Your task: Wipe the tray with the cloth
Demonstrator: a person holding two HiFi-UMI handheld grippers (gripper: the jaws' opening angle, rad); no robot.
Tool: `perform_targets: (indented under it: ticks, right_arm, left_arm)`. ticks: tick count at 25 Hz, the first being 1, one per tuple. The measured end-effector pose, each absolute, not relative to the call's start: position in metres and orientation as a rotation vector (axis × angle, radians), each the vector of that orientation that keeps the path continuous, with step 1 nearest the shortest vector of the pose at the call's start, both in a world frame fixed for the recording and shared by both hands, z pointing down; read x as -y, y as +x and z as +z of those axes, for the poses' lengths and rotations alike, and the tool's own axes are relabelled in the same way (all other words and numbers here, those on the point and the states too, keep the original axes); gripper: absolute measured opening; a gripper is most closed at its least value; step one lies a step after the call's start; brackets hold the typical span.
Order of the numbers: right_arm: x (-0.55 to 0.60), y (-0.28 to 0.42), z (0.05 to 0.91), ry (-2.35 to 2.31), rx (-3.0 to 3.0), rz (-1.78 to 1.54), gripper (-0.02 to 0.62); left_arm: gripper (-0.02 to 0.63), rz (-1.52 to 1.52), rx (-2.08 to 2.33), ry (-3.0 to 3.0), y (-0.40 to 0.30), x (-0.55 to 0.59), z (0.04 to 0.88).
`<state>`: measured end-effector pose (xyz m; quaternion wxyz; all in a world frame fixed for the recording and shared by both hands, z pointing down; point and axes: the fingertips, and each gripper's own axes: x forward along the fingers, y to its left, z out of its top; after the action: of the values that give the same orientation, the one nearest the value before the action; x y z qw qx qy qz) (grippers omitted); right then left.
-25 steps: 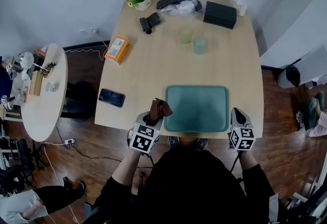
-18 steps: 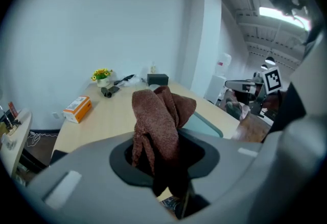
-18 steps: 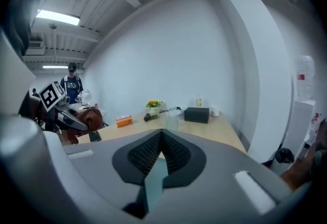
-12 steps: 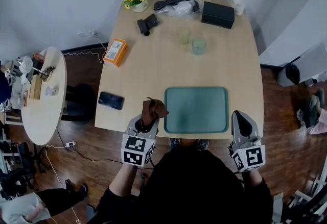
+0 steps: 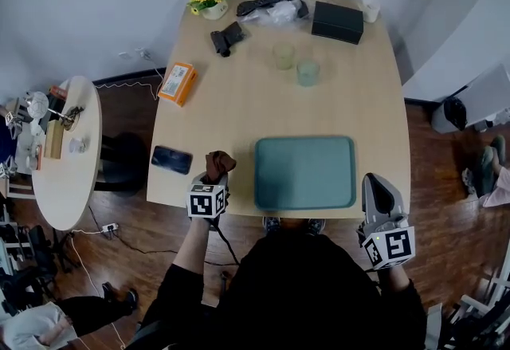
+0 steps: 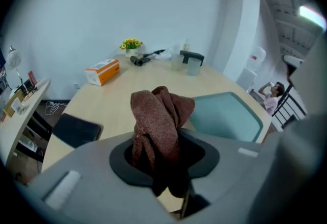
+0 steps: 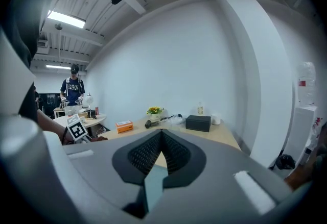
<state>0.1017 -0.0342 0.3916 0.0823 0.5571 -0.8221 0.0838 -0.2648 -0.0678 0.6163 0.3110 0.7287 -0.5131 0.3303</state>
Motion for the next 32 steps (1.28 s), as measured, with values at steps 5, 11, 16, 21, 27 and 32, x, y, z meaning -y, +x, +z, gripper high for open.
perform_targets:
  ticks: [5, 11, 16, 21, 27, 32]
  right_arm:
    - [0.035, 0.105, 0.394, 1.679, 2.440, 0.263, 0.001]
    - [0.039, 0.109, 0.400, 1.695, 2.433, 0.302, 0.002]
    - [0.042, 0.106, 0.395, 1.696, 2.456, 0.299, 0.002]
    - [0.046, 0.098, 0.383, 1.689, 2.494, 0.279, 0.002]
    - [0.048, 0.092, 0.368, 1.684, 2.540, 0.247, 0.002]
    - [0.043, 0.094, 0.366, 1.687, 2.547, 0.244, 0.002]
  left_arm:
    - [0.107, 0.944, 1.258, 1.820, -0.266, 0.064, 0.671]
    - [0.299, 0.815, 1.351, 1.843, -0.268, 0.067, 0.638]
    - [0.296, 0.532, 1.411, 2.122, -0.234, 0.074, 0.512]
    - [0.279, 0.384, 1.324, 2.488, -0.159, 0.058, 0.395]
    - [0.131, 0.238, 1.351, 2.721, -0.109, 0.039, 0.333]
    - [0.009, 0.204, 1.357, 2.668, -0.109, 0.030, 0.338]
